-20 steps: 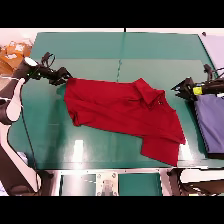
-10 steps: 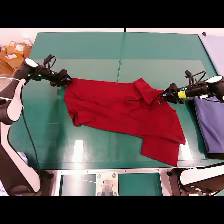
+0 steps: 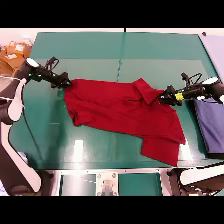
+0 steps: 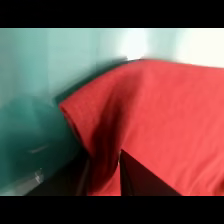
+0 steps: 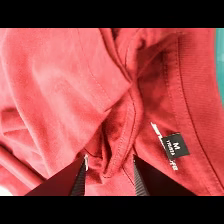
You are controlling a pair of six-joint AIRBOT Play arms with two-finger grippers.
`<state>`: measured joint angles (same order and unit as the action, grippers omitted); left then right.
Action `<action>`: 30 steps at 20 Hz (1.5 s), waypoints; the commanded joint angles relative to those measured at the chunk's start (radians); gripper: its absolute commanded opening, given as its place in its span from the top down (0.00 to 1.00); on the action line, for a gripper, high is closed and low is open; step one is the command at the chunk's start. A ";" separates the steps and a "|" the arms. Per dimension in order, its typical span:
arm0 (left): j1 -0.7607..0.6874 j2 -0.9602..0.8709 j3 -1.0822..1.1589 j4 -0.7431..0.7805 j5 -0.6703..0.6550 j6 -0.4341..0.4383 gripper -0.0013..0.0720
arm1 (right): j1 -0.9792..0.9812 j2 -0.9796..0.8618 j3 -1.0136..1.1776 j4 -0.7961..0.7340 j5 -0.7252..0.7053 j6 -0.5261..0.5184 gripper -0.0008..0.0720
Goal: Fold the shirts.
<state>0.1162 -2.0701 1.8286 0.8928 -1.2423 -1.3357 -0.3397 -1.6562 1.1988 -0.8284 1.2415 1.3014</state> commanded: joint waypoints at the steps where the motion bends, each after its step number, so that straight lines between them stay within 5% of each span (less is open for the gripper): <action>1: -0.048 0.001 -0.005 0.021 0.028 0.019 0.66 | 0.001 0.000 -0.001 0.002 0.001 -0.001 0.53; 3: -0.101 -0.006 -0.006 0.121 0.084 0.025 0.73 | 0.001 0.000 -0.001 0.002 0.010 -0.001 0.53; 4: -0.116 -0.005 -0.005 0.169 0.092 0.014 0.96 | 0.000 0.000 -0.001 0.001 0.017 -0.002 0.53; 8: -0.105 0.017 0.034 0.196 0.035 -0.029 0.96 | 0.000 0.000 -0.001 -0.002 0.043 -0.005 0.53; 10: -0.098 0.025 0.072 0.198 -0.002 -0.027 0.96 | 0.000 -0.001 -0.001 -0.011 0.041 -0.005 0.35; 13: -0.101 0.024 0.079 0.192 -0.041 -0.025 0.96 | 0.008 -0.002 -0.016 -0.020 0.019 0.000 0.35; 15: -0.101 0.025 0.079 0.169 -0.041 -0.025 0.96 | 0.014 -0.006 -0.037 -0.021 0.005 -0.002 0.53; 24: -0.101 0.025 0.079 0.134 -0.031 -0.025 0.96 | 0.130 -0.012 -0.095 0.037 -0.073 -0.002 0.54; 25: -0.101 0.025 0.079 0.128 -0.033 -0.024 0.96 | 0.142 -0.012 -0.093 0.066 -0.082 -0.005 0.58; 27: -0.100 0.028 0.079 0.129 -0.039 -0.024 0.96 | 0.145 -0.011 -0.072 0.068 -0.077 -0.013 0.82; 30: -0.100 0.034 0.095 0.149 -0.068 -0.017 0.96 | 0.108 -0.011 -0.011 0.065 0.011 -0.020 0.89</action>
<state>0.0147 -2.0388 1.9125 1.0306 -1.2839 -1.3598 -0.2173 -1.6676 1.1484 -0.7761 1.1980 1.2896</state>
